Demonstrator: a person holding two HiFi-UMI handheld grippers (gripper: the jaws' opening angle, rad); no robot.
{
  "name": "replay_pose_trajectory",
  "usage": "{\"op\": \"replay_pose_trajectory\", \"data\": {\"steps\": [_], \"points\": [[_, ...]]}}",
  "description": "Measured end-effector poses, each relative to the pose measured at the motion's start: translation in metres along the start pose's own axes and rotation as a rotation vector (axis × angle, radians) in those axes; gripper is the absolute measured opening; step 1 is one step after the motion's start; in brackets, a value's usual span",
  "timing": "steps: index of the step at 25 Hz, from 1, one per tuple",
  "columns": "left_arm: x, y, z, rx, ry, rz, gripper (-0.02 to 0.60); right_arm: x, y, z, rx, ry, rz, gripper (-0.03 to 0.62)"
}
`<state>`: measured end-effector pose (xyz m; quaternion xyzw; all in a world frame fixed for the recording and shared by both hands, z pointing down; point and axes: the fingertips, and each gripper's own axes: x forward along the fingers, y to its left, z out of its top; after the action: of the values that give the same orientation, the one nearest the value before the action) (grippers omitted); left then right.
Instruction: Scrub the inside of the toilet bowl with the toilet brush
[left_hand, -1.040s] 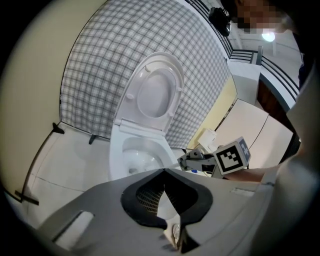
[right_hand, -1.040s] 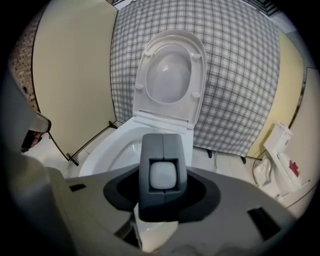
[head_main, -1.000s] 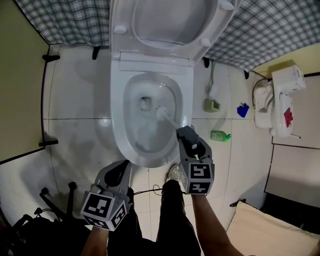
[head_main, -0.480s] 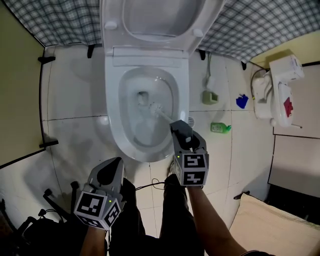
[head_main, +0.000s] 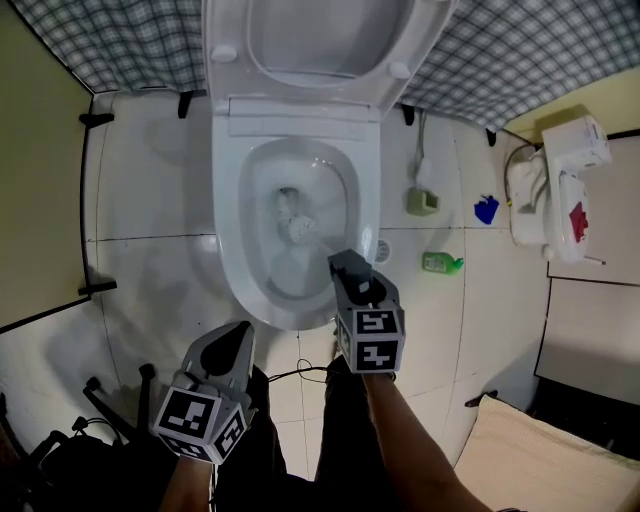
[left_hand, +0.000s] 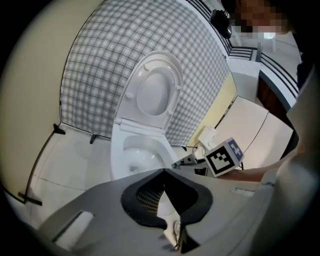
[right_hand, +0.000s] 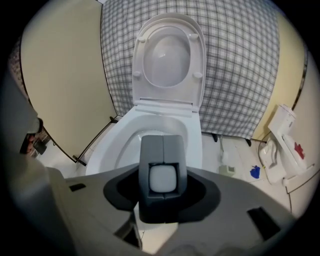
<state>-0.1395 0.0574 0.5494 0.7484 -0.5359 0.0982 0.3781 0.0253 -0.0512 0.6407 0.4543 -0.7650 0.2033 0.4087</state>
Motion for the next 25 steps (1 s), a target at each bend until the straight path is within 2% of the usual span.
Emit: {"op": "replay_pose_trajectory", "data": {"steps": [4, 8, 16, 20, 25], "points": [[0.006, -0.006, 0.011, -0.005, -0.034, -0.015, -0.008, -0.032, 0.004, -0.003, 0.004, 0.018, -0.006, 0.192], [0.010, -0.017, 0.013, -0.020, -0.050, -0.032, -0.008, -0.060, 0.000, -0.008, 0.006, 0.078, -0.021, 0.190], [0.004, -0.012, 0.006, -0.028, -0.045, -0.018, -0.008, -0.094, 0.017, -0.015, -0.113, 0.157, 0.053, 0.189], [0.000, -0.009, 0.007, -0.029, -0.042, -0.005, -0.008, -0.078, 0.017, -0.023, -0.135, 0.182, 0.057, 0.187], [0.000, -0.004, 0.006, -0.020, -0.032, 0.008, -0.008, -0.026, 0.018, -0.027, -0.159, 0.200, 0.087, 0.187]]}}
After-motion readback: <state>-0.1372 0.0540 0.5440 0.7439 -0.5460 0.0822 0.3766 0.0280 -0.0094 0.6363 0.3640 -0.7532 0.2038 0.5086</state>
